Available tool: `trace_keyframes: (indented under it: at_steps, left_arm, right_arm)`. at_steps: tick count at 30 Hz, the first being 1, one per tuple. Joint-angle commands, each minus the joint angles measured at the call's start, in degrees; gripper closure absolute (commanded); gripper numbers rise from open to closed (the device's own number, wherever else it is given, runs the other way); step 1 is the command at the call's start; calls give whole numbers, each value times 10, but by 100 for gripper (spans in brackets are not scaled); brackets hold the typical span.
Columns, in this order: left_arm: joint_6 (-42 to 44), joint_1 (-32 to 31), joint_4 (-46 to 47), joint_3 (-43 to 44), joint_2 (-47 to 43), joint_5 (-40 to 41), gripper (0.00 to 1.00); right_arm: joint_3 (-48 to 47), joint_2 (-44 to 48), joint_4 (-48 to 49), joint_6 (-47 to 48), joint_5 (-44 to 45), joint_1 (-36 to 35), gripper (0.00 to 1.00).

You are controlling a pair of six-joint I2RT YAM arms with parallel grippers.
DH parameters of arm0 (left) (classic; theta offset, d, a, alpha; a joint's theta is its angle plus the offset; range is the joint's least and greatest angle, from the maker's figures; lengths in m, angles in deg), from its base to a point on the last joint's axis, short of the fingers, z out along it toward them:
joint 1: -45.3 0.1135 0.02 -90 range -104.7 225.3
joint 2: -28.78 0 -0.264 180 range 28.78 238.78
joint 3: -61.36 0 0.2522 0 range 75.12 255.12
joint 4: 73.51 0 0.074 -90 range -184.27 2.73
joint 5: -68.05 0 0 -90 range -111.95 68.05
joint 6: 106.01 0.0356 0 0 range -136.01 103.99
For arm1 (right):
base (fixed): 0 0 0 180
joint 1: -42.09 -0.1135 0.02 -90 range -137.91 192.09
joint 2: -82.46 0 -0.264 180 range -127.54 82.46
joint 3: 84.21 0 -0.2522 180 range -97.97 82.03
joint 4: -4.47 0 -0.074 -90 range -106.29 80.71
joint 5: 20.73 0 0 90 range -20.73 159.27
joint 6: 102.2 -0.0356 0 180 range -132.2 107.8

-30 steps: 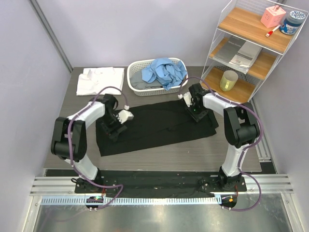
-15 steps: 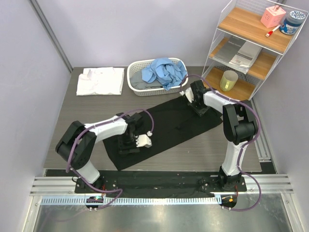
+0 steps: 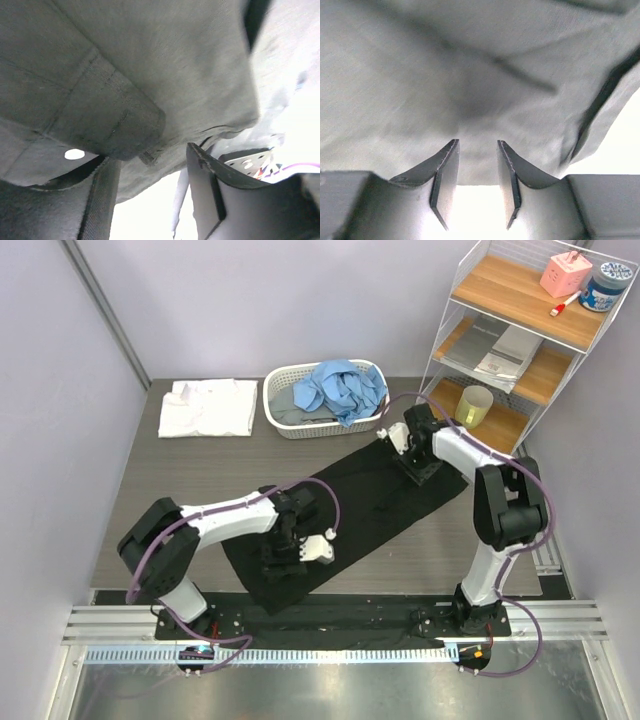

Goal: Fold and stack the long sleeve shirts
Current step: Fold the shirt

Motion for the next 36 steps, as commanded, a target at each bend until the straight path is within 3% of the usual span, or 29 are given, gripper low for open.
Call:
trace_keyframes:
  at_steps: [1, 5, 17, 24, 36]
  left_arm:
    - [6, 17, -5, 39, -75, -63, 43]
    - [45, 41, -21, 40, -87, -24, 43]
    - [41, 34, 51, 25, 13, 13, 46]
    - [11, -27, 58, 28, 51, 9, 50]
    - [-76, -129, 66, 83, 109, -65, 54]
  right_arm:
    - [-28, 110, -86, -26, -98, -2, 57]
    - [-22, 139, -107, -53, -98, -19, 56]
    - [43, 34, -18, -95, -38, -29, 65]
    - [46, -25, 18, -59, -1, -15, 67]
    - [54, -2, 18, 11, 11, 22, 66]
